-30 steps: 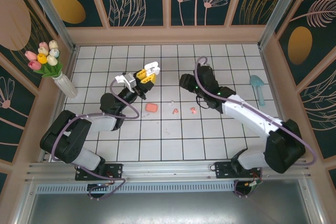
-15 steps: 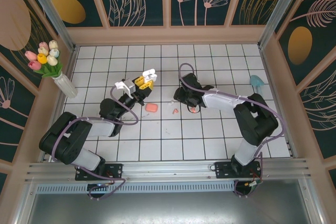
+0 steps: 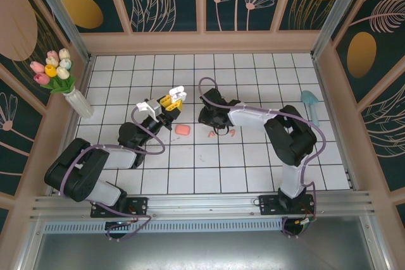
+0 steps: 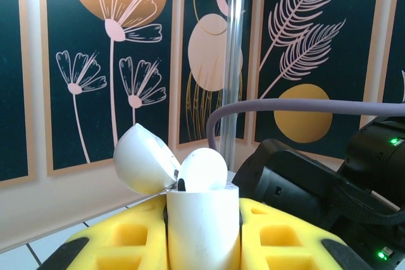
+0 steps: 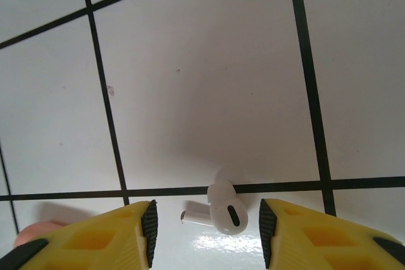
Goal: Insert the wireless bluetooth earbuds into the charging case
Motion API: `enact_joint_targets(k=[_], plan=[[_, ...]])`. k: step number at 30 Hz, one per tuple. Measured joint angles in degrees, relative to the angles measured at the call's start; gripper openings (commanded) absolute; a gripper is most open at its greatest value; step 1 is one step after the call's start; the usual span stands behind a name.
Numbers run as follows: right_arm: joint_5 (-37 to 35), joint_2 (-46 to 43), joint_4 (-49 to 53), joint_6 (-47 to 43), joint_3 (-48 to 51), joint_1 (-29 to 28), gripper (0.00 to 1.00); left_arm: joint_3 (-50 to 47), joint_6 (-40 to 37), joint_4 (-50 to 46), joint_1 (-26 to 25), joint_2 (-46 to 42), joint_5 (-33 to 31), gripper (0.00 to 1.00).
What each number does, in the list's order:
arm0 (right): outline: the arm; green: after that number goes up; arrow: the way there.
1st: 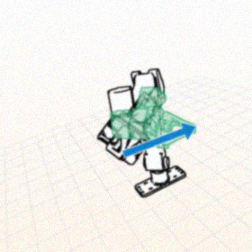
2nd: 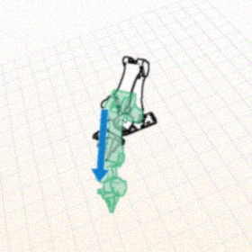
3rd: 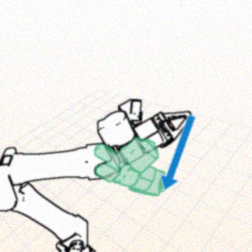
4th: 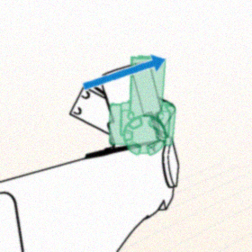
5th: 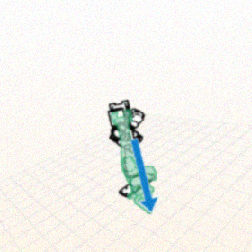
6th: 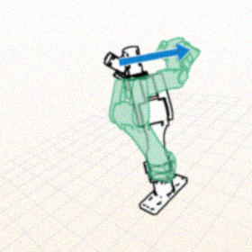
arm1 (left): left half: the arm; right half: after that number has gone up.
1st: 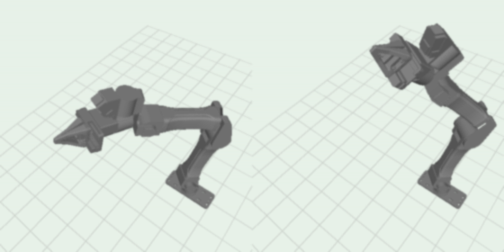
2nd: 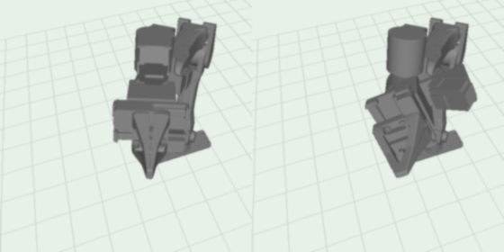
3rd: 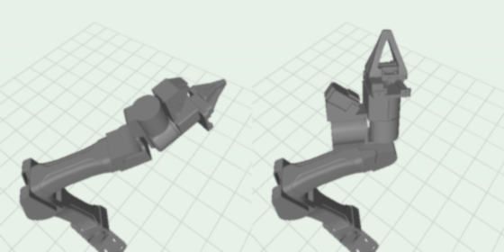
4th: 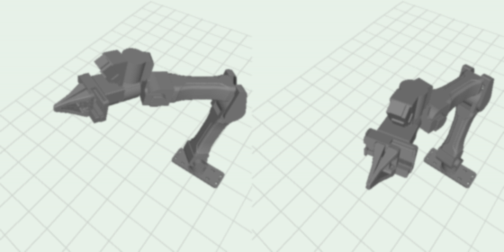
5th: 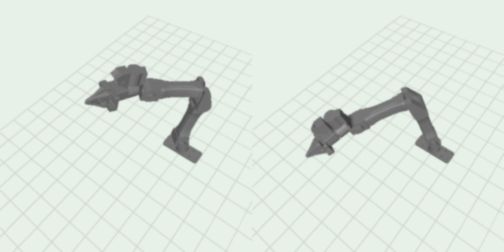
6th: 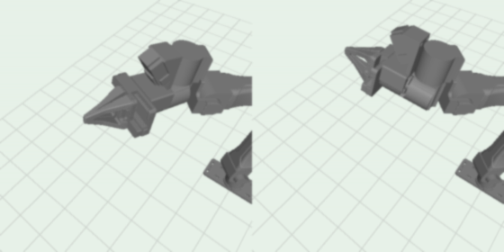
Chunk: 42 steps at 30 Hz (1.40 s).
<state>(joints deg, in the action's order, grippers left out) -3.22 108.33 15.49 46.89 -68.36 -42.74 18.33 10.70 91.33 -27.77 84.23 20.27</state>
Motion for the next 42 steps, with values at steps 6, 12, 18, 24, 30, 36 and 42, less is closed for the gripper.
enact_joint_targets(k=[6,12,18,24,30,36,42], plan=[[-1.3,1.1,1.6,0.3,-0.1,-0.3,0.44,-0.2,-0.2,0.0,0.0,-0.1,0.0,0.0],[-1.9,2.5,2.3,0.6,-1.2,-0.3,0.39,-0.3,-0.2,0.0,0.0,-0.1,0.0,0.0],[-2.4,4.9,2.7,-0.1,-4.3,-0.3,0.31,-0.3,-0.1,0.0,0.0,-0.1,0.0,0.0],[-3.0,5.3,4.3,-4.2,-5.4,-0.3,0.27,-0.3,-0.1,0.0,0.0,0.5,0.0,0.0],[-3.2,5.3,4.7,-13.2,-6.2,0.0,0.27,-0.3,0.1,0.0,0.0,0.9,0.0,0.0],[-5.2,6.3,6.0,-23.5,-11.6,1.0,0.31,-0.3,0.1,0.0,0.0,0.9,0.0,0.0],[-5.5,6.5,7.5,-22.3,-14.0,3.7,0.45,-0.3,0.1,0.0,0.0,0.2,0.0,0.0]])
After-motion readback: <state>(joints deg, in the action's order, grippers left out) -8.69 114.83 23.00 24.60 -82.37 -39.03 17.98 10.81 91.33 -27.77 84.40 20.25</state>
